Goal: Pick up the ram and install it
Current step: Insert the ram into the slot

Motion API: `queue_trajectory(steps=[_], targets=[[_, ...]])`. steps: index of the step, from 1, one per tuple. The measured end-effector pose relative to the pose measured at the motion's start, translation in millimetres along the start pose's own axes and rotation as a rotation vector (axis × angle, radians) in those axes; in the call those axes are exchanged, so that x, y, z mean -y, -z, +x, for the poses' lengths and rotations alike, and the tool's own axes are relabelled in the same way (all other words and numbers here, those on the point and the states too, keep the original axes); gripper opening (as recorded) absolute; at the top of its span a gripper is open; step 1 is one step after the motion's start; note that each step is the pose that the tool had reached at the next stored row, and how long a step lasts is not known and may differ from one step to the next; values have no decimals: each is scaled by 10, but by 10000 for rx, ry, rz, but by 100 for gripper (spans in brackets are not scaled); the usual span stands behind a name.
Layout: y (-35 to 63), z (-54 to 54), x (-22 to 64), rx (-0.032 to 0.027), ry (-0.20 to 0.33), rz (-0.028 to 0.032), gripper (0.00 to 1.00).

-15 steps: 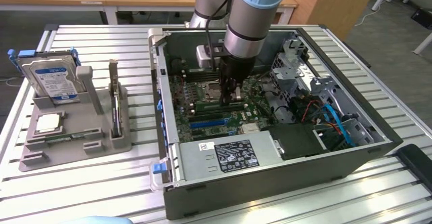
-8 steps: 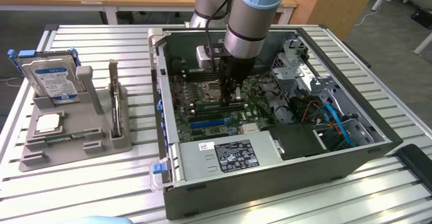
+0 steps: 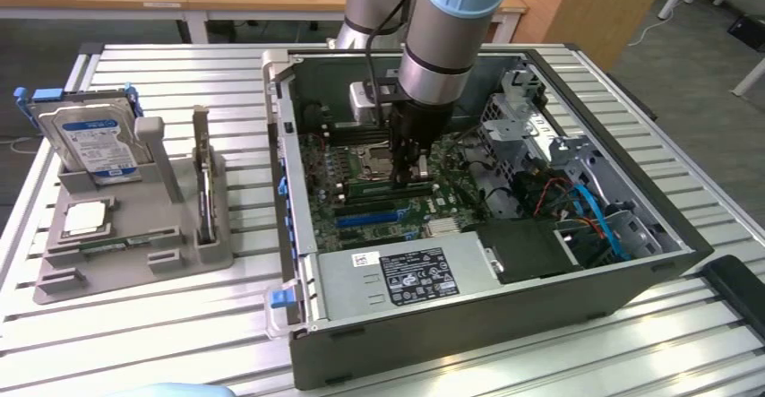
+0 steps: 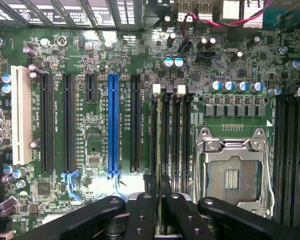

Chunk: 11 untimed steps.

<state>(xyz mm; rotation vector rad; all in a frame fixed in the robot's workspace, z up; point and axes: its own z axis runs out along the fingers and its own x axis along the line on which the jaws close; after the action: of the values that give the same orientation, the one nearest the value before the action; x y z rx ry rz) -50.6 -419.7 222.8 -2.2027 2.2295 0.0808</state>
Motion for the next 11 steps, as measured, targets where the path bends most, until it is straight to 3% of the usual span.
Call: queue_trajectory(steps=[11], targets=[[27, 4, 1, 16, 0, -5, 13]])
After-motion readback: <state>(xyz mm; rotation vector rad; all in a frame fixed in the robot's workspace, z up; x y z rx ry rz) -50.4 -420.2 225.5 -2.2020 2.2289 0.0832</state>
